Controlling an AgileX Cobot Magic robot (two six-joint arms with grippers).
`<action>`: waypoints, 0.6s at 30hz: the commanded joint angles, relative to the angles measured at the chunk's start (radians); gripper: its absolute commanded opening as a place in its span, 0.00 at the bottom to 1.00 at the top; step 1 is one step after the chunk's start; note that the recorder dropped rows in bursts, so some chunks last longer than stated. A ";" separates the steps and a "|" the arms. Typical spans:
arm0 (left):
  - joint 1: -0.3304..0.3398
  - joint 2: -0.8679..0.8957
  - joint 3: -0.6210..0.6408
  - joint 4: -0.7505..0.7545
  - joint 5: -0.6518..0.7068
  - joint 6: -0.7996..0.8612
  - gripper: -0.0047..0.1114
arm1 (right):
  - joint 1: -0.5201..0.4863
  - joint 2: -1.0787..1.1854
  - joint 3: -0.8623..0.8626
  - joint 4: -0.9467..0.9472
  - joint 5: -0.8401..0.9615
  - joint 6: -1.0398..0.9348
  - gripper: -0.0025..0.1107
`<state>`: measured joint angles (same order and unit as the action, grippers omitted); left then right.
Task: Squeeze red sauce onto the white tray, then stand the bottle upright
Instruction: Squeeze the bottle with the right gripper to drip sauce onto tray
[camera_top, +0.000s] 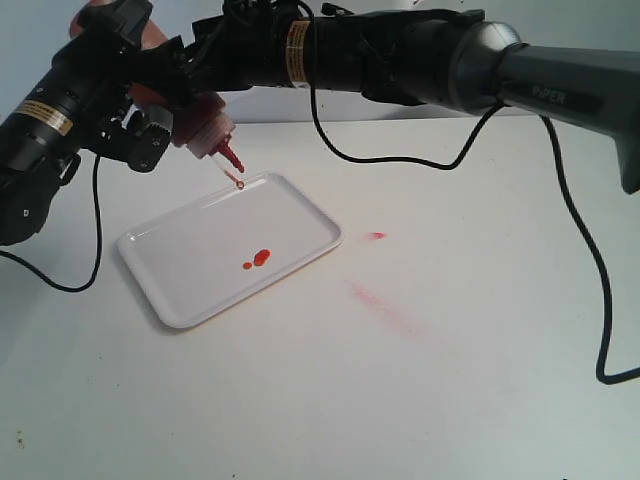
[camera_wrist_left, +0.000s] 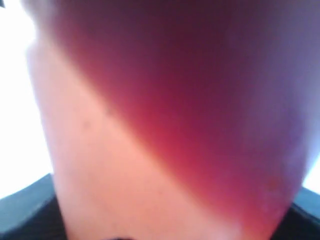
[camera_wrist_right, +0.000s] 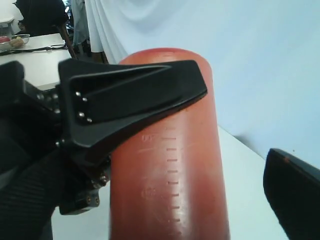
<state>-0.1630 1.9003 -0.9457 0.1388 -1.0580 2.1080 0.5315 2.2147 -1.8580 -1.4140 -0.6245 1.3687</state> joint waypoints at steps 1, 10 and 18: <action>-0.005 -0.010 -0.008 -0.005 -0.037 -0.013 0.04 | 0.013 -0.011 -0.006 -0.119 -0.016 0.031 0.92; -0.005 -0.010 -0.008 -0.005 -0.042 -0.013 0.04 | 0.013 -0.009 -0.006 -0.277 0.053 0.080 0.92; -0.005 -0.010 -0.008 -0.005 -0.042 -0.013 0.04 | 0.005 -0.023 -0.006 -0.277 0.073 0.106 0.87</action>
<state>-0.1630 1.9040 -0.9457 0.1619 -1.0252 2.1163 0.5379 2.2068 -1.8638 -1.6750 -0.5585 1.4678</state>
